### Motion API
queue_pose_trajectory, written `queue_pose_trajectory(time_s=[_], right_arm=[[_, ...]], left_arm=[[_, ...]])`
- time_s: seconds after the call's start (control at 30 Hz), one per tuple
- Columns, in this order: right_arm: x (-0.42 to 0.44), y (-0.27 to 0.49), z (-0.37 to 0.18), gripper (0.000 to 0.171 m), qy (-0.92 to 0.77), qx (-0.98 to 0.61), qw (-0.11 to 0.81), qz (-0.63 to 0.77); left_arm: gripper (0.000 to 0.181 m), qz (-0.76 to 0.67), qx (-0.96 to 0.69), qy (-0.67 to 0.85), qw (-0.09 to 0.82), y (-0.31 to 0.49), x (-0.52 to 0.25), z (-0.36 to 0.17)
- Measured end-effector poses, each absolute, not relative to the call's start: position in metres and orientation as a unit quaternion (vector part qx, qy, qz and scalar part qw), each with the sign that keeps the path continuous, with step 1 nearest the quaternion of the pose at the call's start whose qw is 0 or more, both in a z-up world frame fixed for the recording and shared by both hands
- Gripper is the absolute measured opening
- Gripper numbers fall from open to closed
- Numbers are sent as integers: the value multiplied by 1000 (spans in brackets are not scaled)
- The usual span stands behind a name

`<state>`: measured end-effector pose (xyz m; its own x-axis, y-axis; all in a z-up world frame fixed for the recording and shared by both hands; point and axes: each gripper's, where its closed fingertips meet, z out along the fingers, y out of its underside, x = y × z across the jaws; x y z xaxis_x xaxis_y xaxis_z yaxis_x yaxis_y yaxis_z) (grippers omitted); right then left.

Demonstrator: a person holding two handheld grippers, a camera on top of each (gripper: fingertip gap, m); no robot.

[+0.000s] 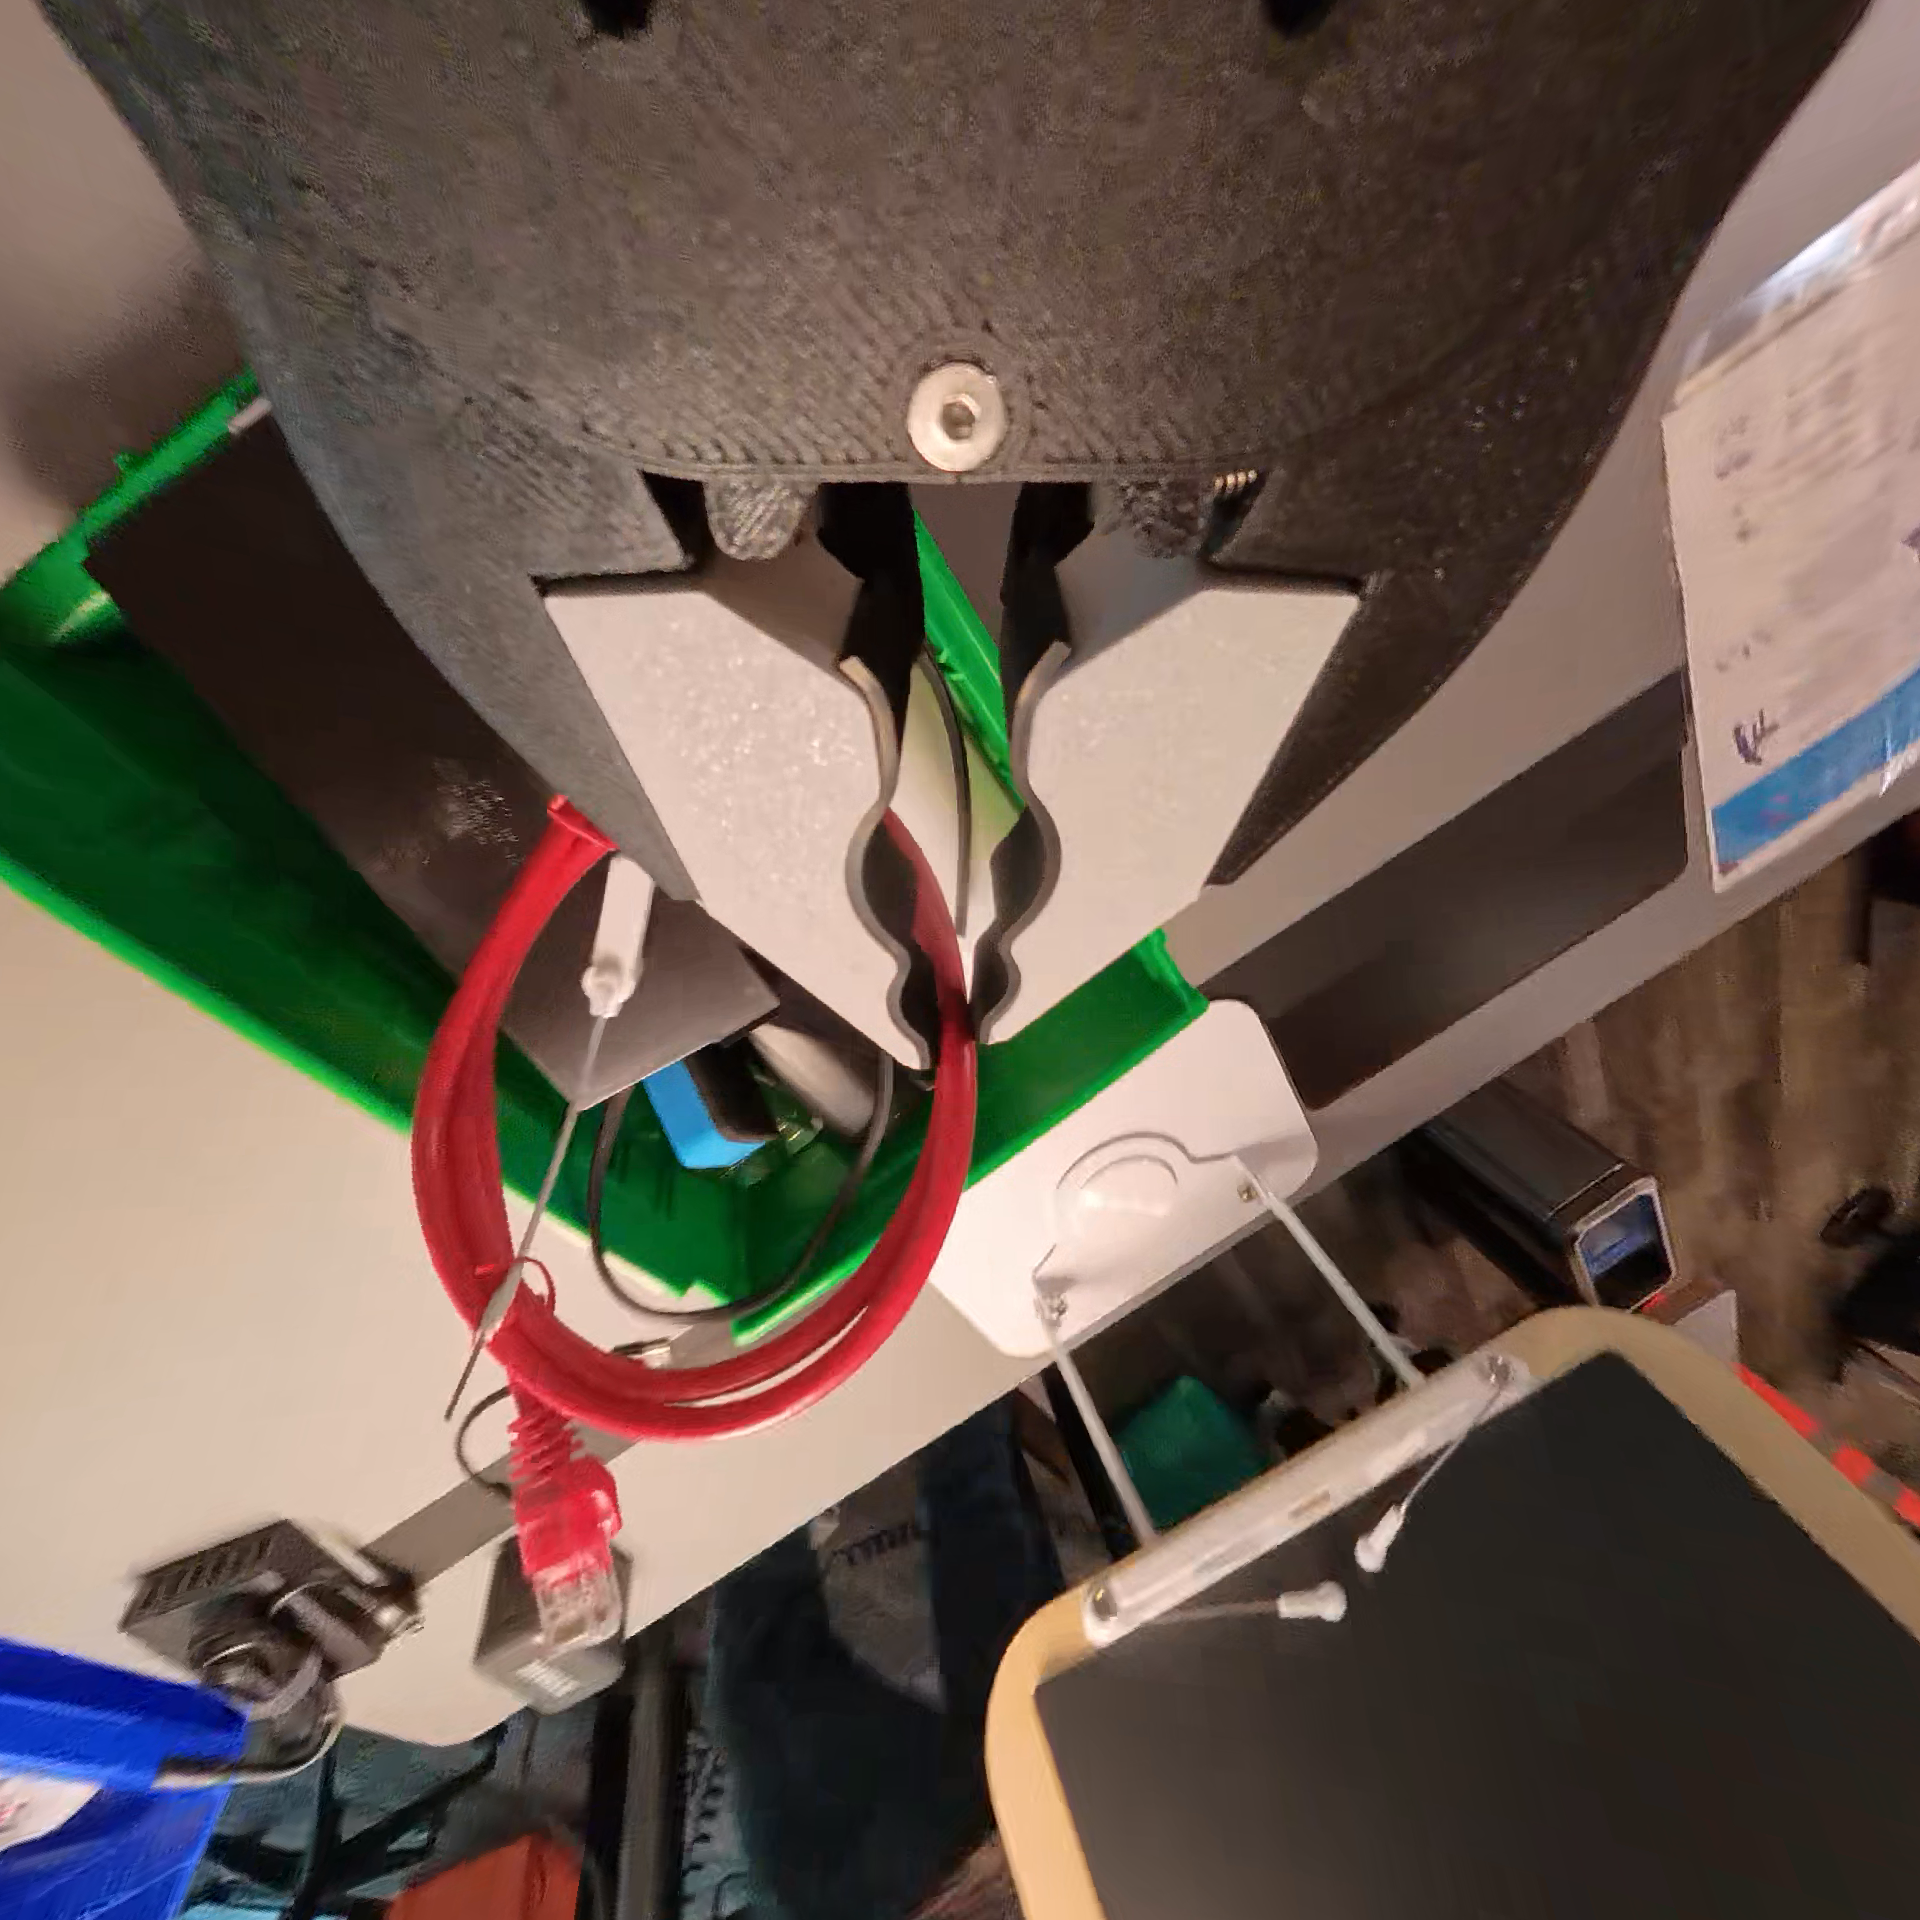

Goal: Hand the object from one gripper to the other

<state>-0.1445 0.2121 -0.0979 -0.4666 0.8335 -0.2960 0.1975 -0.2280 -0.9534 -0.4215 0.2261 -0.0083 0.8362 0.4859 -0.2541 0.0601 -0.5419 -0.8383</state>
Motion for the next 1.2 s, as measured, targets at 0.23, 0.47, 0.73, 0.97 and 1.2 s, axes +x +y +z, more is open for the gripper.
queue_pose_trajectory(time_s=[0.23,0.47,0.73,0.97,1.2], right_arm=[[-145,212,-98,20,-569,-453,243,641],[-144,212,-98,20,-569,-452,246,641],[-143,212,-97,20,-569,-450,247,643],[-144,210,-98,20,-574,-449,252,637],[-144,210,-98,20,-575,-449,255,635]], left_arm=[[6,164,-825,-228,490,221,-433,-41],[6,115,-764,-248,584,232,-434,-13],[7,133,-688,-242,671,222,-428,38],[5,140,-716,-219,647,223,-417,37],[7,197,-754,-203,593,220,-415,12]])
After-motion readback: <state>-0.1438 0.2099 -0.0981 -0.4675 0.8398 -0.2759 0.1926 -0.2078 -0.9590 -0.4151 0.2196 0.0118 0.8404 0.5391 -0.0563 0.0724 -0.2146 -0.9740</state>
